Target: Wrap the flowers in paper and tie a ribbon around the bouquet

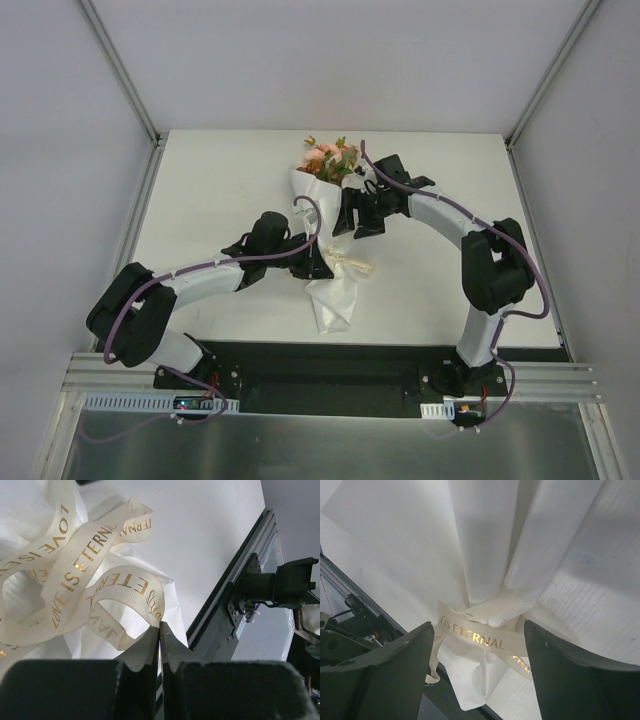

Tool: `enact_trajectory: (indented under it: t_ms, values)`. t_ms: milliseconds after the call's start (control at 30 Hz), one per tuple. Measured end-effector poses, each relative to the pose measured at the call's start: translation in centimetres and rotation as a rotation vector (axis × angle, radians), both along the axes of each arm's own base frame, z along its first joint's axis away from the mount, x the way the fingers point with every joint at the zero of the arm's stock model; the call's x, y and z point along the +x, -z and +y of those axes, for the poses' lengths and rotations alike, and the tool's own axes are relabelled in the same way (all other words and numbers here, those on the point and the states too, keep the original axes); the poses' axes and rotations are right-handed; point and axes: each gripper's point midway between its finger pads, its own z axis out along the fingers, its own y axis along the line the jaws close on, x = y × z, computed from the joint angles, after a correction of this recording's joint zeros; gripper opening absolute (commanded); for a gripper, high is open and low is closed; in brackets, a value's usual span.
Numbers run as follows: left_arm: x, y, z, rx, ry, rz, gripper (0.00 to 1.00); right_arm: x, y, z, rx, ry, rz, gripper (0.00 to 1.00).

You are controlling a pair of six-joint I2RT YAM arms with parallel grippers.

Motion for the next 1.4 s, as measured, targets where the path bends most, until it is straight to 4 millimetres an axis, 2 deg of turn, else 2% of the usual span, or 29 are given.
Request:
enact_trajectory:
  t_ms: [200,333,433,733,900,1033,1100,1133,1167,1200,1300,1400]
  values:
    - [0.2,0.0,0.1,-0.003,-0.014,0.014,0.01,1.8,1.3,0.2,0.066,-0.005,-0.004,0.69]
    - [0.5,0.0,0.3,-0.004,-0.026,0.018,0.01,1.9,2.4,0.7,0.090,-0.023,0.020,0.72]
    - [0.7,-0.1,0.5,-0.005,-0.034,0.021,0.01,1.6,2.6,1.0,0.099,-0.040,0.027,0.69]
    - [1.3,-0.1,0.9,-0.008,-0.053,0.023,0.01,0.9,2.9,1.2,0.109,-0.054,0.037,0.44]
    - [1.5,-0.2,1.1,-0.008,-0.059,0.024,0.01,0.3,2.1,1.0,0.119,-0.055,0.032,0.35]
    - [1.5,-0.2,1.1,-0.009,-0.059,0.024,0.01,0.3,0.6,1.1,0.136,-0.058,0.002,0.33]
    - [1.5,-0.2,1.1,-0.009,-0.059,0.025,0.01,0.2,-0.1,1.1,0.145,-0.061,-0.009,0.23]
    - [1.5,-0.2,1.0,-0.010,-0.059,0.026,0.01,0.1,-0.4,1.1,0.150,-0.063,-0.014,0.10]
    - [1.5,-0.2,1.0,-0.010,-0.060,0.027,0.01,0.0,-0.6,1.2,0.156,-0.064,-0.015,0.02]
    - [1.5,-0.2,1.0,-0.011,-0.060,0.027,0.01,-0.1,-0.7,1.3,0.162,-0.067,-0.012,0.00]
    - [1.4,-0.3,1.0,-0.015,-0.059,0.033,0.01,-0.5,-0.7,1.6,0.173,-0.074,0.004,0.00]
    - [1.3,-0.4,0.9,-0.023,-0.053,0.036,0.01,-1.0,-0.7,2.0,0.174,-0.087,0.010,0.24]
